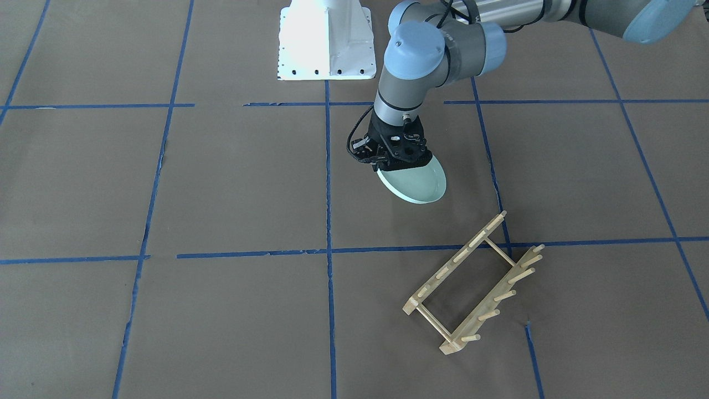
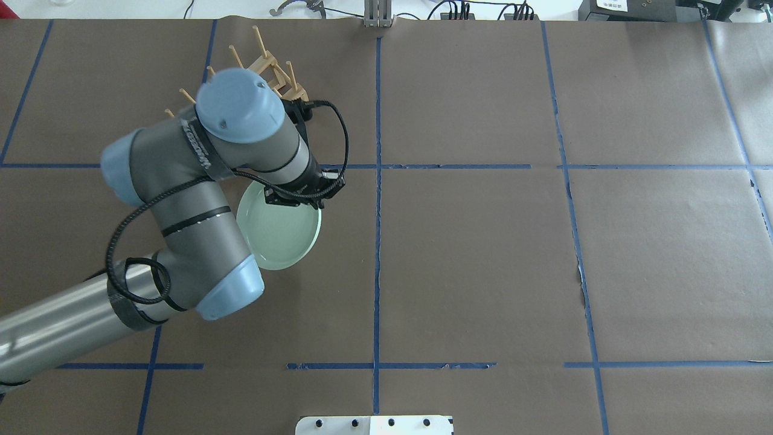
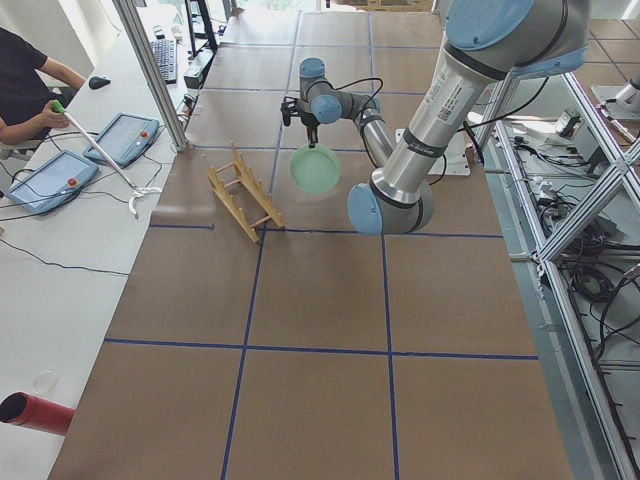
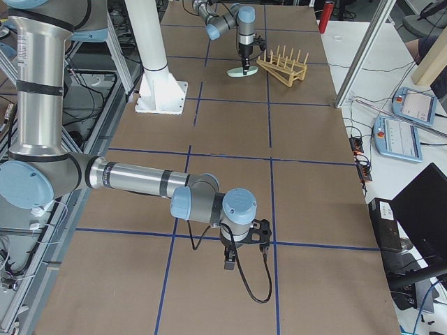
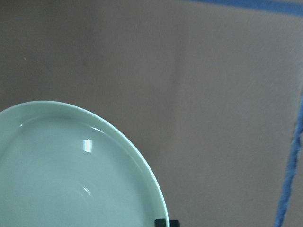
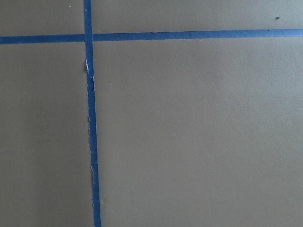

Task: Place plate on rack
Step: 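Lift the plate with the left gripper and carry it above the rack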

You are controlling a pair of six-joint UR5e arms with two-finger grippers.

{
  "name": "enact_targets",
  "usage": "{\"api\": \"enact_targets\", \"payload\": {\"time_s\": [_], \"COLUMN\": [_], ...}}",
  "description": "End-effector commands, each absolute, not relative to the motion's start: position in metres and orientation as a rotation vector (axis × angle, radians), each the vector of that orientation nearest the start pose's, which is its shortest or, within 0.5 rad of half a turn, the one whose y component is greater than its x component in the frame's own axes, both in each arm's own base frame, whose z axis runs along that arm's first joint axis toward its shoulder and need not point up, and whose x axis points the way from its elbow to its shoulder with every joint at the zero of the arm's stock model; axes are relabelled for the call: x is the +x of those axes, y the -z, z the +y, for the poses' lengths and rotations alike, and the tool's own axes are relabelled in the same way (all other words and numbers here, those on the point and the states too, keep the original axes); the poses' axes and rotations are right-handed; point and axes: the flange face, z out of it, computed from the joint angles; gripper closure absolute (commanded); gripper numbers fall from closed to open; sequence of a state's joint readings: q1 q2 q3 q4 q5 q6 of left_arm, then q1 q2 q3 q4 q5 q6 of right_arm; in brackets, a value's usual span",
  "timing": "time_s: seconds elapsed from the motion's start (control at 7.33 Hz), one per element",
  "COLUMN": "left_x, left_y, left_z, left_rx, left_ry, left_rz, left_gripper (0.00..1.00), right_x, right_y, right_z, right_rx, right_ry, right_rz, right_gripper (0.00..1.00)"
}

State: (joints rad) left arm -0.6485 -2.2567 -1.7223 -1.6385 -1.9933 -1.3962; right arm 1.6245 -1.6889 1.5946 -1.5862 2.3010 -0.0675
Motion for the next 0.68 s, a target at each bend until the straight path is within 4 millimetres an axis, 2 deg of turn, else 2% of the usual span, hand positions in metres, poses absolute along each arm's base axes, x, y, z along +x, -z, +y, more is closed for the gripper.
{"api": "enact_targets", "payload": {"time_s": [0.0, 0.14, 0.41, 0.55], "left_x": [0.363, 0.317, 0.251, 0.231], "left_y": [-0.148, -0.147, -0.186, -0.199], "left_z": [-0.511, -0.521, -0.525, -0.537], "left_rx": [0.039, 0.065, 0.164, 0.197], "left_ry": [0.341, 0.417, 0.5, 0.526], "left_rz": [1.198, 1.296, 1.556, 1.671], "left_gripper": [1.0, 1.0, 1.0, 1.0], "right_x": [0.09, 0.09, 0.09, 0.09], "right_y": [-0.707, -0.707, -0.707, -0.707], "right_z": [-0.427, -0.427, -0.427, -0.427], "right_rx": [-0.061, -0.061, -0.061, -0.061], "right_ry": [-0.027, -0.027, -0.027, -0.027], "right_rz": [-0.734, -0.734, -0.734, -0.734], "right_gripper": [0.0, 0.0, 0.0, 0.0]}}
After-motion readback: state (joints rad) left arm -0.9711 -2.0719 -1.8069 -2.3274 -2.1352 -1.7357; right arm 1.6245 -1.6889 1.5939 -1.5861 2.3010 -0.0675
